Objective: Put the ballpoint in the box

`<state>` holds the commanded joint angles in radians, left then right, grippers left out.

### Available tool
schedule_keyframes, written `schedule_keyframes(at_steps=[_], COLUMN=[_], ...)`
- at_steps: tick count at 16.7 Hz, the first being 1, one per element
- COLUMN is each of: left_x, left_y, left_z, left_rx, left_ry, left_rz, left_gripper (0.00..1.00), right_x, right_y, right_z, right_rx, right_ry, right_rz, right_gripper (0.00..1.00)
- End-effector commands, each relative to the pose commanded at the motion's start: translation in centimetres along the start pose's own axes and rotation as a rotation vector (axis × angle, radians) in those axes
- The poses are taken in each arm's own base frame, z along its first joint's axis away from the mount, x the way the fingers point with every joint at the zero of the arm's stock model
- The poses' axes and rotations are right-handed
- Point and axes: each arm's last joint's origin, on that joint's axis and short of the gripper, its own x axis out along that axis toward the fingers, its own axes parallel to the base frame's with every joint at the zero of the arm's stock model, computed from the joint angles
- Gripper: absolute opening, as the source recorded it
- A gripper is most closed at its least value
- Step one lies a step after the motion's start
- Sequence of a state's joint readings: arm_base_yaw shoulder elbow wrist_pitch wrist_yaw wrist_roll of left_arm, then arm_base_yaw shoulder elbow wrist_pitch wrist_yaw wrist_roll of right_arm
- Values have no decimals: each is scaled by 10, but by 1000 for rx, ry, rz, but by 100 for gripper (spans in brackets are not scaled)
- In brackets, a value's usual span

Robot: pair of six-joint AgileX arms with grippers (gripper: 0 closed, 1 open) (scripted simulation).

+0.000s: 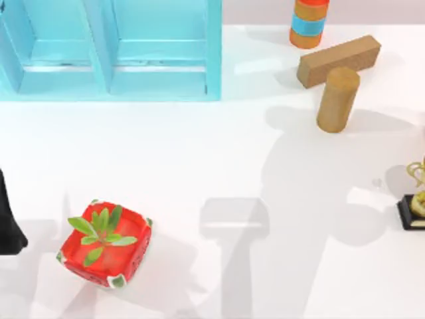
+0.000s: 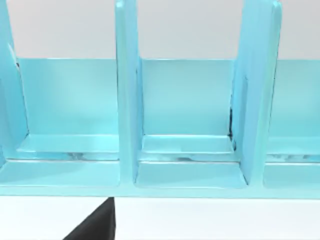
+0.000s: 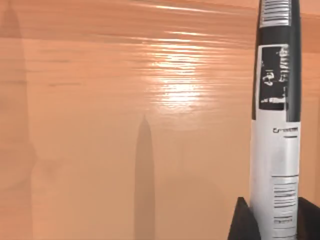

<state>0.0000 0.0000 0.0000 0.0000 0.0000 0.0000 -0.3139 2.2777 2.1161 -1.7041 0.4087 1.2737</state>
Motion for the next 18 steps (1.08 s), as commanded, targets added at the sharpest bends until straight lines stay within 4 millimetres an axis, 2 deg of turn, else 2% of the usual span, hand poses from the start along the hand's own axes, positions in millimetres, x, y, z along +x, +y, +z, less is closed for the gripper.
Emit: schedule_keyframes(at_steps=[5,14,18], left_x=[0,0,0], left_y=[0,0,0], left_z=[0,0,0], left_rx=[0,0,0], left_ry=[0,0,0], left_rz=[0,0,0], left_gripper=[100,100,100], right_x=[4,51,58], right_y=[3,2,0], right_z=[-6,-31,-30], right_rx=[-9,-7,0], right_ry=[-1,1,0], right_rz=[-1,-5,0], right_gripper=[0,0,0])
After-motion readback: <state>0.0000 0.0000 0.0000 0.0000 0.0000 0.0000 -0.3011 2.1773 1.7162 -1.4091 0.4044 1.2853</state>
